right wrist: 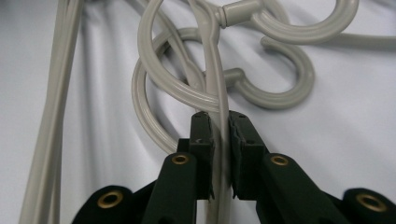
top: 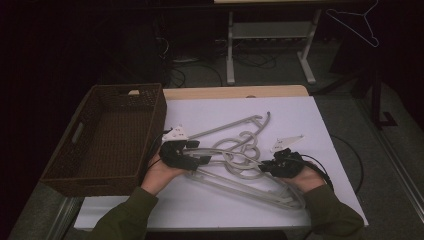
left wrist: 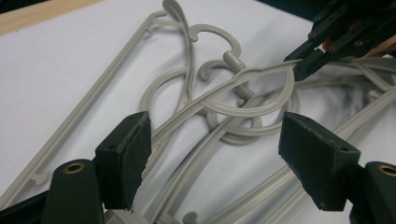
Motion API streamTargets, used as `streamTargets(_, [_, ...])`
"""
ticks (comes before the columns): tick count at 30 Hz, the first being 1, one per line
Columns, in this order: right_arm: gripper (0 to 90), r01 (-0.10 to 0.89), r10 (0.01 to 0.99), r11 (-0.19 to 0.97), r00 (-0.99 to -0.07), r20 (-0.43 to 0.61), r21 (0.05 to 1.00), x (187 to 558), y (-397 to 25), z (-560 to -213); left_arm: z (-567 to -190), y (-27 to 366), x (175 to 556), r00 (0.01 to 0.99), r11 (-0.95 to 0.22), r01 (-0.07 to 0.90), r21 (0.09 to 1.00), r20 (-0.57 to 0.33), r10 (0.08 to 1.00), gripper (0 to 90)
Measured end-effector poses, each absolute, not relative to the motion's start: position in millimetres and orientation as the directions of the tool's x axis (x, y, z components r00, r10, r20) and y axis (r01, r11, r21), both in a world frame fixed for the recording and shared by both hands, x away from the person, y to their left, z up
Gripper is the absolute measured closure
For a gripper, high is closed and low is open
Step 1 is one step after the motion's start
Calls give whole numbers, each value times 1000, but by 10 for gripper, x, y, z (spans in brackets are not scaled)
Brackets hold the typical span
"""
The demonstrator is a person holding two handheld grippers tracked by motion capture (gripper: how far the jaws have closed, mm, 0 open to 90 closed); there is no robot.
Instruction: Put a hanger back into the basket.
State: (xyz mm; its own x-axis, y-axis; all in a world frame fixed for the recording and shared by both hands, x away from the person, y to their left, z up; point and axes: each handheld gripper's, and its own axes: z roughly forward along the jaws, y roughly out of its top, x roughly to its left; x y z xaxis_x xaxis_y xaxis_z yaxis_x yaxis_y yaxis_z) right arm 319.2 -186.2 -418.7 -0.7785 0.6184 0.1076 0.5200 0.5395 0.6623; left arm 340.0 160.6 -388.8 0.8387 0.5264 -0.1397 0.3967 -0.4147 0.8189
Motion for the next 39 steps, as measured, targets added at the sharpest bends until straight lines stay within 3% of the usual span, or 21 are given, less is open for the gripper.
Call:
streamTargets(6, [682, 509, 609, 564, -788, 89, 651, 3207, -1847, -4236, -3937, 1546, 3477, 842, -450, 394, 801, -119, 527, 262])
streamTargets(7, [606, 502, 606, 555, -790, 91, 663, 3208, -1862, -4222, -3939, 1540, 3495, 844, -456, 394, 798, -119, 522, 273])
streamTargets(8, [606, 502, 606, 555, -790, 91, 663, 3208, -1862, -4222, -3940, 1532, 3515, 847, -463, 393, 795, -116, 519, 273])
streamTargets(10, [519, 510, 619, 526, -778, 104, 680, 3195, -1885, -4188, -3935, 1501, 3549, 854, -480, 388, 787, -112, 508, 288])
streamTargets(11, [409, 510, 625, 492, -771, 122, 706, 3180, -1934, -4146, -3934, 1458, 3593, 867, -513, 375, 772, -97, 488, 313])
streamTargets(14, [347, 505, 631, 469, -766, 125, 725, 3155, -1990, -4089, -3937, 1407, 3650, 878, -544, 366, 755, -86, 472, 329])
streamTargets(15, [285, 488, 641, 453, -760, 108, 746, 3122, -2055, -4038, -3941, 1381, 3683, 884, -560, 360, 746, -81, 460, 347])
streamTargets(28, [240, 491, 678, 369, -723, 133, 789, 3015, -2365, -3982, -4103, 1094, 3958, 920, -737, 302, 604, 18, 392, 487])
streamTargets(39, [237, 489, 674, 356, -724, 143, 796, 3034, -2372, -3983, -4220, 978, 4005, 936, -770, 284, 571, 7, 351, 602])
